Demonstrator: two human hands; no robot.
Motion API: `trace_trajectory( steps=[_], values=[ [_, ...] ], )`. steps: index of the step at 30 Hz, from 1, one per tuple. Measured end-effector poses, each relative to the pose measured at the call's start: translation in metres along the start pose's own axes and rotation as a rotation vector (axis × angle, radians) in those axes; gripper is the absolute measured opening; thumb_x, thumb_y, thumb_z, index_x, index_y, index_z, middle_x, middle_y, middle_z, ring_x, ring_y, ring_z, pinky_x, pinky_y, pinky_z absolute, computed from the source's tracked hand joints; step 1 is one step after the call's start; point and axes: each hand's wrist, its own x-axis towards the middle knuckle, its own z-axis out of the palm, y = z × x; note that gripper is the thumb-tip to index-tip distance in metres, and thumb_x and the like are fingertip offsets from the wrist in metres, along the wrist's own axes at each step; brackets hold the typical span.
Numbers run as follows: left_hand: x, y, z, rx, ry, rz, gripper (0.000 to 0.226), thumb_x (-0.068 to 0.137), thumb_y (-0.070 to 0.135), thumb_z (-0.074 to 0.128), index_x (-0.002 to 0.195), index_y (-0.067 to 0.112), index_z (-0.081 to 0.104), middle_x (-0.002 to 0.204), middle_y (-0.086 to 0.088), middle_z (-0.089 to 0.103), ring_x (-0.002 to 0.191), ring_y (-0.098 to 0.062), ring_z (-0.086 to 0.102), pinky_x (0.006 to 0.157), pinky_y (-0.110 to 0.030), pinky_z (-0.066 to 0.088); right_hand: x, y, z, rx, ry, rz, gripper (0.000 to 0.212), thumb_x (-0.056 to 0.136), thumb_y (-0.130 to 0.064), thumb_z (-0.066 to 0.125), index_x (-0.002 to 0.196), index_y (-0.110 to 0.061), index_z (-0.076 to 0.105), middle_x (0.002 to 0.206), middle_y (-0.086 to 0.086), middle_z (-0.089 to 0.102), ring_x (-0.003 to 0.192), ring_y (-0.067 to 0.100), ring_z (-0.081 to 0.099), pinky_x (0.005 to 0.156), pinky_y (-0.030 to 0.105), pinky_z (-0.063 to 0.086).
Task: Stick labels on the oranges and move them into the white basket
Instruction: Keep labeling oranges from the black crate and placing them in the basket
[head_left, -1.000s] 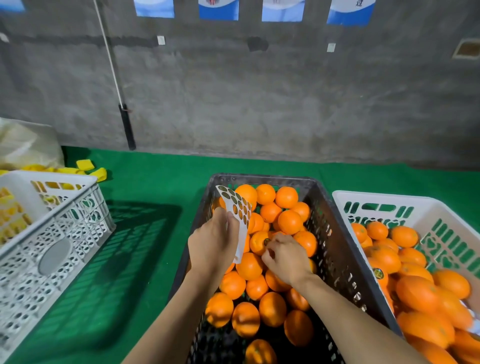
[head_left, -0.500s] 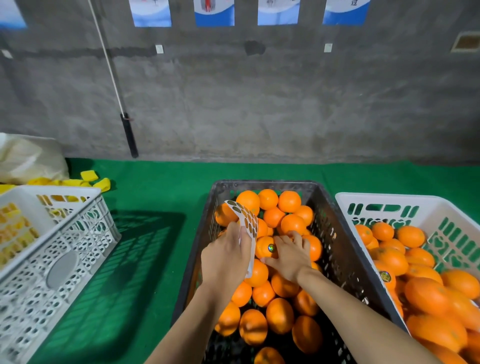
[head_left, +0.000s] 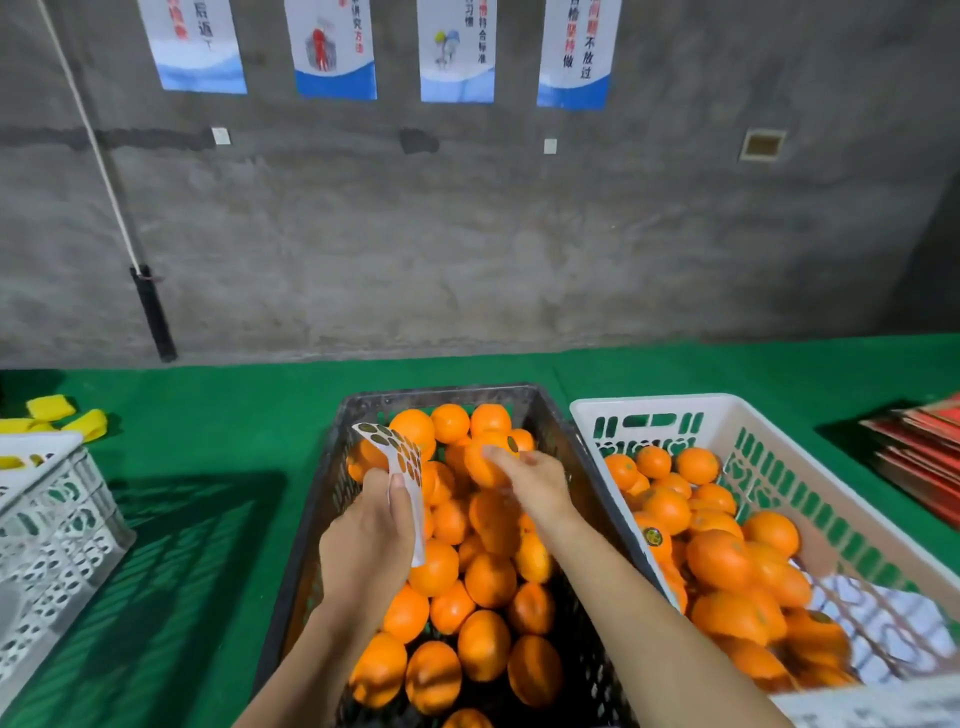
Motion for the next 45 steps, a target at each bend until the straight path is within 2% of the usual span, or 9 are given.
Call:
trace_trajectory(
  steps=[3,6,18,21,26,28,33,37,45],
  values=[
    [-0.005,0.001,-0.003,-0.002,0.000,0.041,0.032,0.102,0.042,0.025,0.083,0.022,0.041,0.058,0.004,0.048,0.051,-0.028,0.058,0.049,-0.038,0.051,-0.003,-0.011,-0.014,0.822,-0.150,0.196,0.052,0.089,-0.059,0.062,0.124,-0.021,0.060,0.117,0.003,0.069,0.107,0.023,0.066,0.078,0.037,0.053],
    [-0.009,0.004,-0.002,0.021,-0.069,-0.003,0.028,0.103,0.038,0.030,0.083,0.023,0.041,0.058,0.007,0.047,0.059,-0.028,0.059,0.057,-0.036,0.049,-0.002,-0.010,-0.032,1.238,-0.191,0.186,0.069,0.089,-0.061,0.059,0.136,-0.011,0.054,0.130,0.012,0.066,0.118,0.029,0.063,0.082,0.046,0.053],
    [-0.007,0.006,0.002,-0.392,-0.189,-0.277,0.045,0.105,0.036,0.044,0.069,0.018,0.025,0.061,0.003,0.025,0.055,-0.012,0.022,0.054,-0.032,0.021,0.005,-0.004,-0.053,1.676,-0.104,0.075,0.087,0.090,-0.073,0.045,0.158,-0.030,0.013,0.139,0.021,0.055,0.122,0.044,0.056,0.097,0.057,0.046],
    [-0.001,0.004,0.001,-0.420,-0.189,-0.311,0.040,0.102,0.011,0.046,0.072,0.018,0.020,0.061,0.003,0.021,0.056,-0.009,0.017,0.051,-0.028,0.019,0.005,-0.004,-0.050,1.422,-0.076,0.123,0.070,0.092,-0.073,0.040,0.150,-0.034,0.032,0.135,0.020,0.056,0.115,0.041,0.059,0.092,0.054,0.048],
    [0.003,0.009,0.000,-0.466,-0.221,-0.338,0.036,0.090,-0.010,0.035,0.075,0.019,0.019,0.065,0.002,0.021,0.061,-0.011,0.019,0.051,-0.024,0.020,-0.009,-0.001,-0.025,0.195,-0.038,-0.037,0.019,0.098,-0.039,0.056,0.111,-0.026,0.062,0.111,0.005,0.068,0.098,0.021,0.064,0.079,0.032,0.048],
    [0.004,0.014,0.000,-0.552,-0.267,-0.364,0.039,0.090,-0.015,0.032,0.074,0.018,0.021,0.057,0.006,0.030,0.054,-0.007,0.026,0.041,-0.013,0.021,-0.016,0.004,-0.009,-0.091,-0.136,-0.169,0.025,0.094,-0.039,0.064,0.117,-0.028,0.063,0.119,-0.004,0.063,0.111,0.014,0.059,0.085,0.026,0.046],
    [0.008,0.007,0.008,-0.620,-0.387,-0.422,0.036,0.090,-0.015,0.037,0.072,0.015,0.027,0.070,-0.005,0.034,0.066,-0.019,0.035,0.060,-0.029,0.035,-0.033,-0.003,0.001,-0.065,-0.419,-0.170,0.075,0.072,-0.066,0.075,0.138,-0.036,0.053,0.122,-0.025,0.054,0.107,-0.007,0.055,0.074,0.009,0.046],
    [0.005,0.004,0.002,-0.733,-0.461,-0.376,0.014,0.069,0.012,0.051,0.076,0.008,0.039,0.068,-0.008,0.042,0.058,-0.017,0.044,0.056,-0.027,0.035,-0.034,-0.005,-0.004,-0.070,-0.545,-0.161,0.020,0.085,-0.032,0.079,0.100,-0.018,0.077,0.103,-0.001,0.077,0.097,0.016,0.073,0.073,0.018,0.054],
    [-0.004,-0.003,-0.007,-0.339,-0.434,-0.144,0.031,0.095,0.006,0.041,0.087,0.034,0.052,0.083,0.001,0.057,0.064,-0.004,0.055,0.048,-0.012,0.037,-0.035,-0.001,-0.003,-0.211,-0.633,-0.070,0.018,0.093,-0.022,0.070,0.106,-0.013,0.077,0.106,0.000,0.077,0.101,0.015,0.072,0.086,0.025,0.056]
  ],
)
